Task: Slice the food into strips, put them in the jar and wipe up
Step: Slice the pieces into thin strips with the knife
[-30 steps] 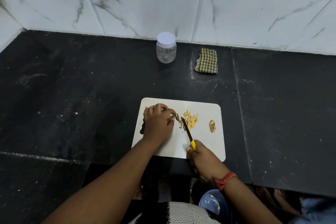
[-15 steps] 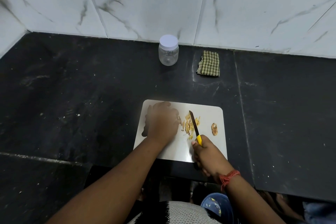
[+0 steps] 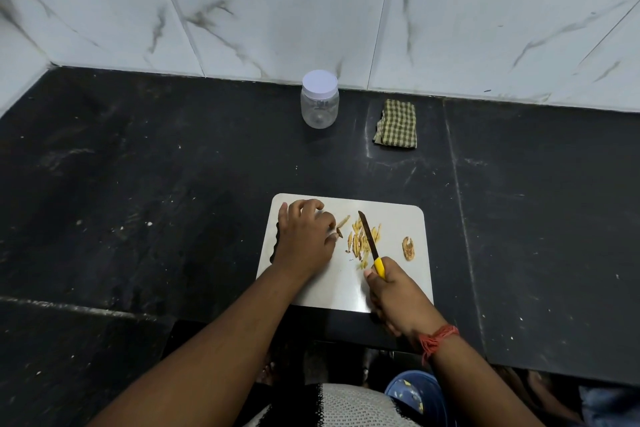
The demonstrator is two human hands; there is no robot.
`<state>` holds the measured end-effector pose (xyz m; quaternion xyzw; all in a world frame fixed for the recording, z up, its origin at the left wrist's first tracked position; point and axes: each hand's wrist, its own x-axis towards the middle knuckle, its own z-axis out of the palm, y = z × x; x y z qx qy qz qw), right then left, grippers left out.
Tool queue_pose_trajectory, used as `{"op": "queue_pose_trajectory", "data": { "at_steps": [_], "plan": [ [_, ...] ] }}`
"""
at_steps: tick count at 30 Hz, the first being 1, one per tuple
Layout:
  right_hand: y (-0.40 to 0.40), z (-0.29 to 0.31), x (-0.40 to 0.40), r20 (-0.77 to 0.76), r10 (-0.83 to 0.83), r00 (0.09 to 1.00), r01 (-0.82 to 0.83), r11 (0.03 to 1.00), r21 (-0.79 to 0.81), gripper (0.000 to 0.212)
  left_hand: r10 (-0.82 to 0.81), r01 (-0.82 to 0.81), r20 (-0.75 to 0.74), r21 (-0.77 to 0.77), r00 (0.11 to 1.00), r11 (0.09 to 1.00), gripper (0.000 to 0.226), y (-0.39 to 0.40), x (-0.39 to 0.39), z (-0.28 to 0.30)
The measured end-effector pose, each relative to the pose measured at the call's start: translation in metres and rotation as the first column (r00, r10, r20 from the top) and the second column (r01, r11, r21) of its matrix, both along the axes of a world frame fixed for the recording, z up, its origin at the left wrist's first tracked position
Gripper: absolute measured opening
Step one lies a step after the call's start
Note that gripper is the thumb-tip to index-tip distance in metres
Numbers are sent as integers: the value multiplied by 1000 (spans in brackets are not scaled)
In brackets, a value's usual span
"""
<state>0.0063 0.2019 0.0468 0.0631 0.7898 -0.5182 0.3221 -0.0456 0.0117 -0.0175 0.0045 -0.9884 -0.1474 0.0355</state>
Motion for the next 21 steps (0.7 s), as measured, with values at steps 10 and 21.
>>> {"op": "queue_pose_trajectory", "data": {
  "at_steps": [10, 21],
  "plan": [
    [1, 0, 2, -1, 3, 1000, -3, 1000, -7, 19, -8, 8, -30, 13, 1000, 1000, 25, 4, -2, 1],
    [10, -1, 3, -24, -18, 1000, 19, 1000, 15, 19, 42, -40, 106, -19, 993, 999, 18, 10, -12, 15]
  ]
}}
